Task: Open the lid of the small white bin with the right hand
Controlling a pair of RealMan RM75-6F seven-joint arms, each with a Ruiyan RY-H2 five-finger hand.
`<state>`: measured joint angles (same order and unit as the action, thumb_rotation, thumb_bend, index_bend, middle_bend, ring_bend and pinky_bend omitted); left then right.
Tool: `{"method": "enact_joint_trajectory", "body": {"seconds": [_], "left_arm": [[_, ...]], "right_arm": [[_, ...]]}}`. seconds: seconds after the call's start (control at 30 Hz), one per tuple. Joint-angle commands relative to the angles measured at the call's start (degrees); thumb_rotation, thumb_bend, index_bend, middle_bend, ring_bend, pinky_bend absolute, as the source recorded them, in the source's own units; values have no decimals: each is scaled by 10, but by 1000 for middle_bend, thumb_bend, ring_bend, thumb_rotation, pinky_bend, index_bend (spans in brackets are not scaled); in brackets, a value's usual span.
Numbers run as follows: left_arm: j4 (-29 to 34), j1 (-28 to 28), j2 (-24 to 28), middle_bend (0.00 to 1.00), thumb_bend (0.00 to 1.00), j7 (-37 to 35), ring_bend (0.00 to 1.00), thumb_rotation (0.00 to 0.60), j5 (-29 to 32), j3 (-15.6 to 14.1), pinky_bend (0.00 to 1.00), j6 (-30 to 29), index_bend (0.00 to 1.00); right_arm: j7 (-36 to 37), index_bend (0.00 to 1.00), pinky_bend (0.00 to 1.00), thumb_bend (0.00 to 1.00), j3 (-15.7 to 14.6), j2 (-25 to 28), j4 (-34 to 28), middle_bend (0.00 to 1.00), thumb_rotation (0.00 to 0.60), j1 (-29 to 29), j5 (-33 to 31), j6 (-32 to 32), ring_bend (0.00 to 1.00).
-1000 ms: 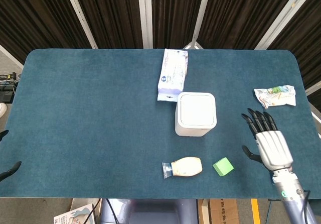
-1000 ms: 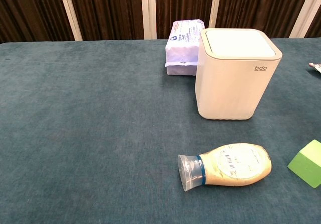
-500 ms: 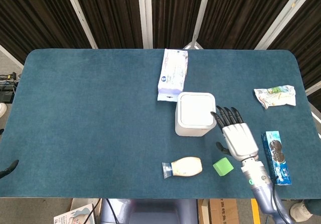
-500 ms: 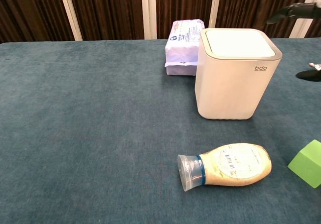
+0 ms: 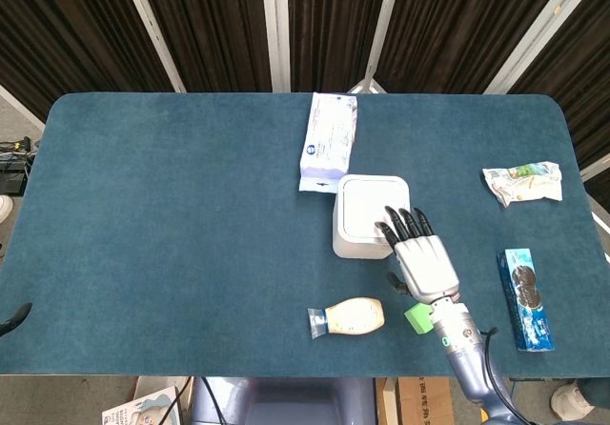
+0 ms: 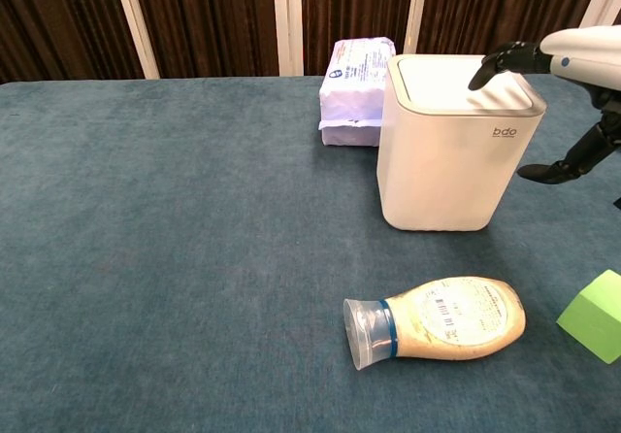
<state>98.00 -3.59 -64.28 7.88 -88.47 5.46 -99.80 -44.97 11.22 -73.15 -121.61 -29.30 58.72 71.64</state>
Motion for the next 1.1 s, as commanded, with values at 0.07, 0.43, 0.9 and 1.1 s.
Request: {"method": "enact_joint_trajectory", "body": {"seconds": [0.07,0.43,0.9,1.1], "left_arm": [[0,0,1,44,70,-2,0,600,1,0,0,0,189],[2,-2,2,44,70,-1,0,600,-2,0,0,-2,189],[3,-3,4,44,70,-4,0,600,0,0,0,-3,189],[5,-3,2,44,70,2,0,600,-3,-1,0,-3,189]], "right_arm": [[0,223,10,286,-7,-3,1,0,600,-3,0,6,26],[5,346,9,286,-18,-7,13,0,600,-13,-5,13,25],[185,48,10,286,-15,106,-38,0,600,59,130,85,26],[304,47,10,286,-54,154,30,0,600,119,193,107,26]]}}
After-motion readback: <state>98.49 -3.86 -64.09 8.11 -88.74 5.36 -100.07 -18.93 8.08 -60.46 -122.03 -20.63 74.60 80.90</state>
